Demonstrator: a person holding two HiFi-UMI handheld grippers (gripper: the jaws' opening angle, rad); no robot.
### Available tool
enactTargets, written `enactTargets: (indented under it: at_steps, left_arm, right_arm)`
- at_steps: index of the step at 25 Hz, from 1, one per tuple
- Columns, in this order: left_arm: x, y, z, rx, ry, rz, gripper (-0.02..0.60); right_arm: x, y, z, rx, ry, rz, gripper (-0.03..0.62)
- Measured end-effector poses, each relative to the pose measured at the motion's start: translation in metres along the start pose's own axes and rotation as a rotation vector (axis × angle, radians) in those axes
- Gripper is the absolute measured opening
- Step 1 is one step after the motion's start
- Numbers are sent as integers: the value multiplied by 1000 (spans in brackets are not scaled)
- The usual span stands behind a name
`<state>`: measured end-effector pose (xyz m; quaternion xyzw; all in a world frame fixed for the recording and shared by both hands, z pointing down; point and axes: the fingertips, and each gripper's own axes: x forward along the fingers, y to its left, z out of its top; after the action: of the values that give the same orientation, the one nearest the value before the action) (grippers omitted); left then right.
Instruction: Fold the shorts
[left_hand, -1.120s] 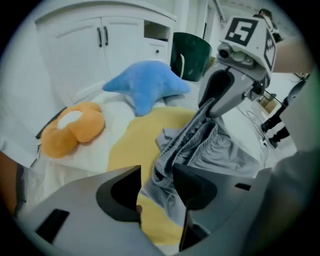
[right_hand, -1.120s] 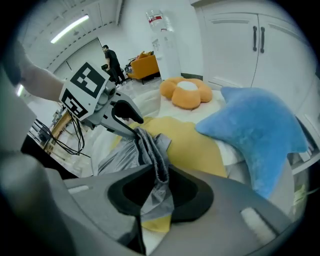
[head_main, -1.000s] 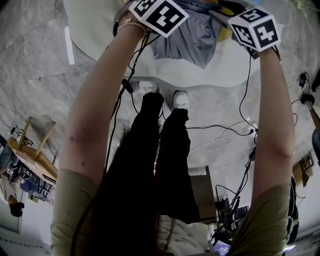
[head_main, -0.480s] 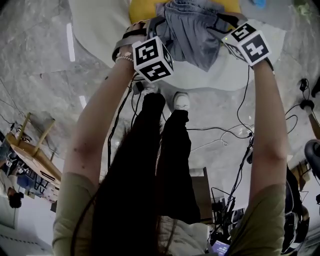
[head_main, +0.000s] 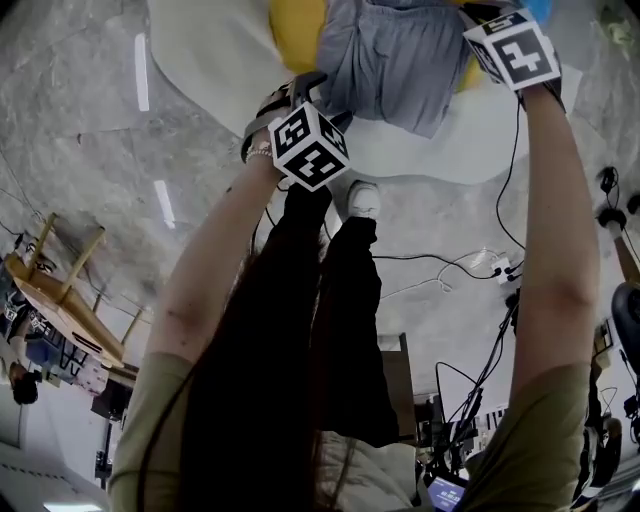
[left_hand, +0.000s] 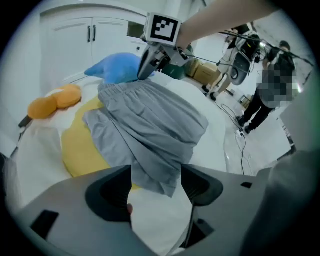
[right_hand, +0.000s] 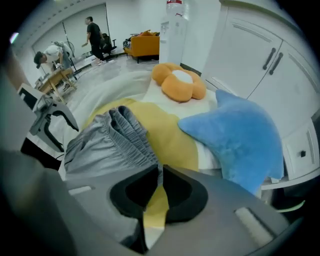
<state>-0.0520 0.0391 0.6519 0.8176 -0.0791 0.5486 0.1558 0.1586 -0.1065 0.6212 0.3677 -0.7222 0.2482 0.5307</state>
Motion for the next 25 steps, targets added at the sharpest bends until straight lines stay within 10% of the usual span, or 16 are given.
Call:
enactTargets:
  at_steps: [4,6,7,16,25]
  left_arm:
    - [7,-9,1,-127,7,-23,311]
    - [14,-10,-3,-193,26,-24,311]
    - [18,-10,-4,-227,33,-24,310]
    - [7,-1,-10,-321,-8,27,39]
    - [-6,-8,-46,-117,57,185,32]
  right_arm:
    - [-10,2,3,172,-106,26,79]
    - [-28,14,2,307,-214,109,304]
    - [-36,23,-5,365,-242,142,306]
    - [-25,163,-130,503,-8,156,298]
    - [-13,172,-145,303,123,26,51]
